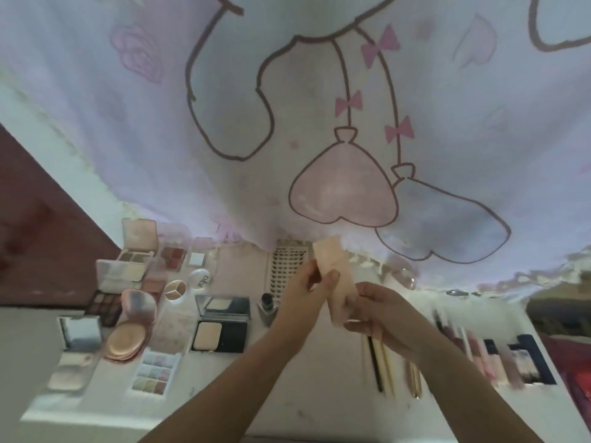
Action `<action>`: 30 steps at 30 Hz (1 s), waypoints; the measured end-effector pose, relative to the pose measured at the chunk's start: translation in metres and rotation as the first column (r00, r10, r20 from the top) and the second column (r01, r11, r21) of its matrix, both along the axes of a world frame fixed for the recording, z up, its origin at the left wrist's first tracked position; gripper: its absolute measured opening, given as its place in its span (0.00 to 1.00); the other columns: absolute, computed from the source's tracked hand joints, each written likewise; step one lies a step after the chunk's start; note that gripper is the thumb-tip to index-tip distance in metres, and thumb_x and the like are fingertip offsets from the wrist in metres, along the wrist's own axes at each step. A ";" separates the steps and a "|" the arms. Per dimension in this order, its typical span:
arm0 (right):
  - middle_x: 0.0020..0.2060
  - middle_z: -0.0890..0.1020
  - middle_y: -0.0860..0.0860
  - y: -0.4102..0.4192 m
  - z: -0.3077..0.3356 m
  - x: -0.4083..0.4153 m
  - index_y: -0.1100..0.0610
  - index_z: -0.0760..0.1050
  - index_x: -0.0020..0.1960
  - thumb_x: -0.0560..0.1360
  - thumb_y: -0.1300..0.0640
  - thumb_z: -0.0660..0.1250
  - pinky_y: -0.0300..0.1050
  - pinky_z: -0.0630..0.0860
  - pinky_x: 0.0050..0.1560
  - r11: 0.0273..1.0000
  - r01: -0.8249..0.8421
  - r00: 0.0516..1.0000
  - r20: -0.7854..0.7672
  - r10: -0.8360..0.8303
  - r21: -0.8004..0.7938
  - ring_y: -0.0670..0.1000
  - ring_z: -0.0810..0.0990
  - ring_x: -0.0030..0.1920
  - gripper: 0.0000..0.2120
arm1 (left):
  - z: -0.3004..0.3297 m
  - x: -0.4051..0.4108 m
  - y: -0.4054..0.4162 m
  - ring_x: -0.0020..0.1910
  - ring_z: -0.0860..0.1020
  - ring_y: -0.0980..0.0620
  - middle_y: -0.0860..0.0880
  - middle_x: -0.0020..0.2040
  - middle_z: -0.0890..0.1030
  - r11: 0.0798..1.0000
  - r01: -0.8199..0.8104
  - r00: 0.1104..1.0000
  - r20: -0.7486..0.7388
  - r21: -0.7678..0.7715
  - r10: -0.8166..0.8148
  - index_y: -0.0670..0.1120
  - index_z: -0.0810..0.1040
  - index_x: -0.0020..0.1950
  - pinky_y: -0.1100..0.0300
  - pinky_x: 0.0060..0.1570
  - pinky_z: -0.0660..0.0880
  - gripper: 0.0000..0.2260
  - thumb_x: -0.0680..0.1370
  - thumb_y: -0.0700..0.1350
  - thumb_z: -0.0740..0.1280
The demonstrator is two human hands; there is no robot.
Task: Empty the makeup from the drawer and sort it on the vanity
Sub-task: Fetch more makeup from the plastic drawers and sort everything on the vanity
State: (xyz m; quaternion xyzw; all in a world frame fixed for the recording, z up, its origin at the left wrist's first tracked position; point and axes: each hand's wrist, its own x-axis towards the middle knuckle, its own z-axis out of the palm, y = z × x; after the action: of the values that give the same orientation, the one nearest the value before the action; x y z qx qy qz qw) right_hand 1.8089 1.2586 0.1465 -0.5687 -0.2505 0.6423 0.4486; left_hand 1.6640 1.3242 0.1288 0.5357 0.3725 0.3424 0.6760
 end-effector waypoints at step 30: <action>0.41 0.81 0.50 -0.016 -0.046 -0.101 0.52 0.74 0.51 0.76 0.50 0.65 0.34 0.73 0.31 0.937 -0.284 0.681 0.645 0.348 -0.206 0.45 0.77 0.35 0.07 | -0.072 -0.219 -0.047 0.53 0.78 0.50 0.46 0.56 0.78 0.893 0.237 0.819 -0.415 -0.383 -0.395 0.49 0.69 0.60 0.52 0.57 0.77 0.09 0.81 0.47 0.58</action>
State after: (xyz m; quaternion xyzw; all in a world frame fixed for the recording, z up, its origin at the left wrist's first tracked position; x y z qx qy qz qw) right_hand 1.7080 1.2423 0.1007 -0.7291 -0.4604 0.4717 0.1844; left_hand 1.4447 1.2769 0.0569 0.5439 0.4832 0.0156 0.6859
